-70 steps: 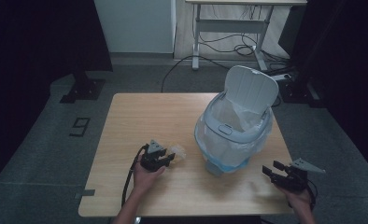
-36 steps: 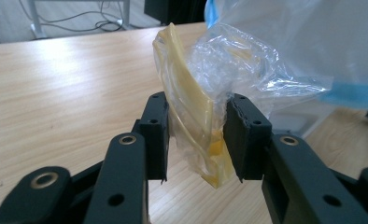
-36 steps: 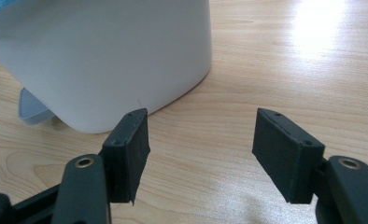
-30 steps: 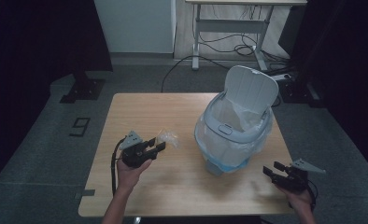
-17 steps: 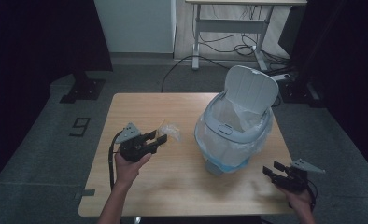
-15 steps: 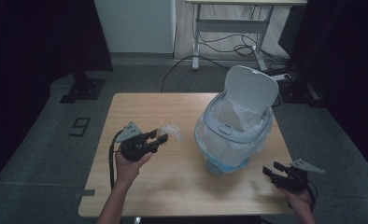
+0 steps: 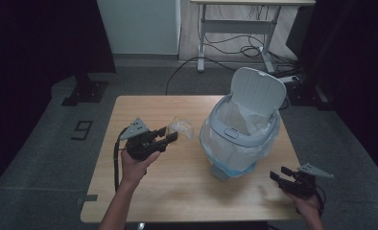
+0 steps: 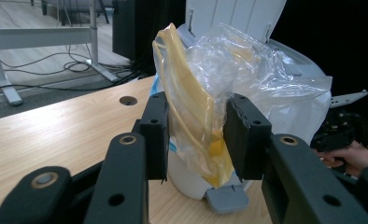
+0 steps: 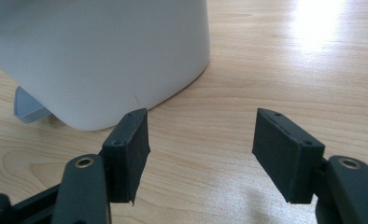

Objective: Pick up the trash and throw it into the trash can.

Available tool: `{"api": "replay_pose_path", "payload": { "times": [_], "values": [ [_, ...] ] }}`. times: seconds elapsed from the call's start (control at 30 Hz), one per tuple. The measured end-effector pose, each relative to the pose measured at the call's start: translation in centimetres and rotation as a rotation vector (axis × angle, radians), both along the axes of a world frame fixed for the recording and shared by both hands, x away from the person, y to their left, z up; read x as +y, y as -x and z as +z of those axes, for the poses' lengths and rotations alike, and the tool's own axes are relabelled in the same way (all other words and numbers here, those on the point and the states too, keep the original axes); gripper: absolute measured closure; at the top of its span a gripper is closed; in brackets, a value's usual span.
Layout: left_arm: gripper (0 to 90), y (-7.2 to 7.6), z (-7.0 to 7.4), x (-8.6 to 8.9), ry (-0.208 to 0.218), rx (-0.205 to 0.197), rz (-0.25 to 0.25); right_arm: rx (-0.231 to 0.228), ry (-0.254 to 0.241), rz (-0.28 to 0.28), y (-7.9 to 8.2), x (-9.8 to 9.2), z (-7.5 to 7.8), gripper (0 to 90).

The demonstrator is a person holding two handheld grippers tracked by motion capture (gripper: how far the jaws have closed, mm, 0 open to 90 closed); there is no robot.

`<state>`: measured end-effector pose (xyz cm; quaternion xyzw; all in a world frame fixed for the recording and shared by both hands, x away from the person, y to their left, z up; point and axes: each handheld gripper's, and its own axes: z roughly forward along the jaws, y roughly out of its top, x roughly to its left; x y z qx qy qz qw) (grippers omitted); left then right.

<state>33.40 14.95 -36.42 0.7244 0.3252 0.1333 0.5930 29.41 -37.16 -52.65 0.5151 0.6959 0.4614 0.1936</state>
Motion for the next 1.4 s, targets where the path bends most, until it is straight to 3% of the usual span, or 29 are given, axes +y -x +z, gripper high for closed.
{"api": "replay_pose_path", "payload": {
  "times": [0.67,1.4],
  "values": [
    [62.4,-0.8,3.4,-2.3,-0.017,-0.032,-0.047,0.010,0.015,0.010,-0.1,0.2,-0.2,35.6],
    [62.4,-2.3,5.5,-5.0,-0.040,-0.025,-0.079,0.012,0.014,0.008,-0.1,0.2,-0.2,35.6]
  ]
}}
